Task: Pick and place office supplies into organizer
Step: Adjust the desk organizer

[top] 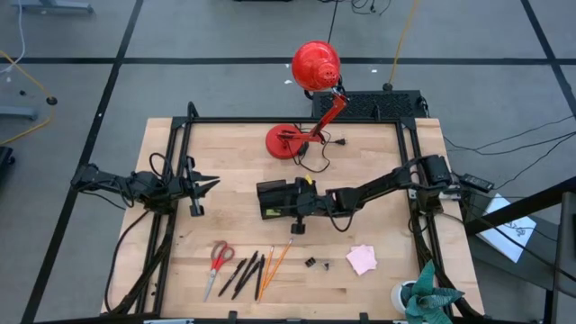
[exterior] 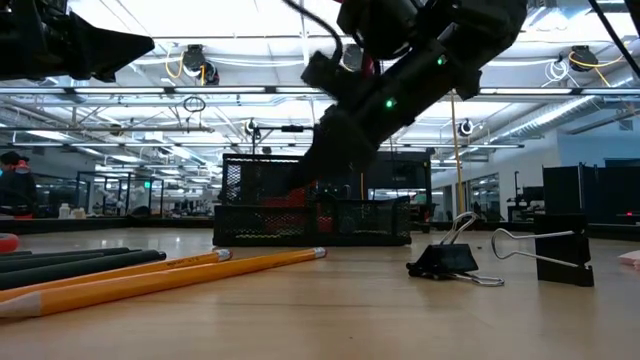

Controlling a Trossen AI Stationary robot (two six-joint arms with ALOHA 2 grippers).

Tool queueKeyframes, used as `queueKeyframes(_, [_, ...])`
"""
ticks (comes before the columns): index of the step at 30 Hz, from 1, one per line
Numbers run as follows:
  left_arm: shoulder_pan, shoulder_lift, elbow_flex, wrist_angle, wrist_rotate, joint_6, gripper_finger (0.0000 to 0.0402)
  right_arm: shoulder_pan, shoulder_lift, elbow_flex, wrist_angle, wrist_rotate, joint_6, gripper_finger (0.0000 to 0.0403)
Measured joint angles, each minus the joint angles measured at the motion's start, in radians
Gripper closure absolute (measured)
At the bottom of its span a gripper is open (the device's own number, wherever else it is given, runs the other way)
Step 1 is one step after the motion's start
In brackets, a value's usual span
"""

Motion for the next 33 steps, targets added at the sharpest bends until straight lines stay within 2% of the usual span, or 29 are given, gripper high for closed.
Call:
queueKeyframes(4, [0.000,0.000,0.000,0.000,0.000,0.000,0.0355,0.043,-0.049,0.000,-0.076,0.017,-0.118,0.0368])
queueKeyframes(8, [0.000,0.000,0.000,-0.001,0.000,0.000,0.0355,0.084,-0.120,0.000,-0.184,0.205,-0.123,0.0382])
queueKeyframes(10, [0.000,0.000,0.000,-0.001,0.000,-0.001,0.0355,0.091,-0.151,0.000,-0.261,0.239,-0.102,0.0394])
queueKeyframes(15, [0.000,0.000,0.000,-0.002,0.000,-0.002,0.0355,0.084,-0.150,0.000,-0.397,0.235,-0.015,0.0401])
queueKeyframes(25, [0.000,0.000,0.000,-0.009,-0.015,0.001,0.0355,0.042,-0.134,-0.042,-0.518,0.230,0.048,0.0402])
queueKeyframes(33, [0.000,0.000,0.000,-0.008,-0.026,0.013,0.0355,0.044,-0.135,-0.042,-0.553,0.099,0.058,0.0402])
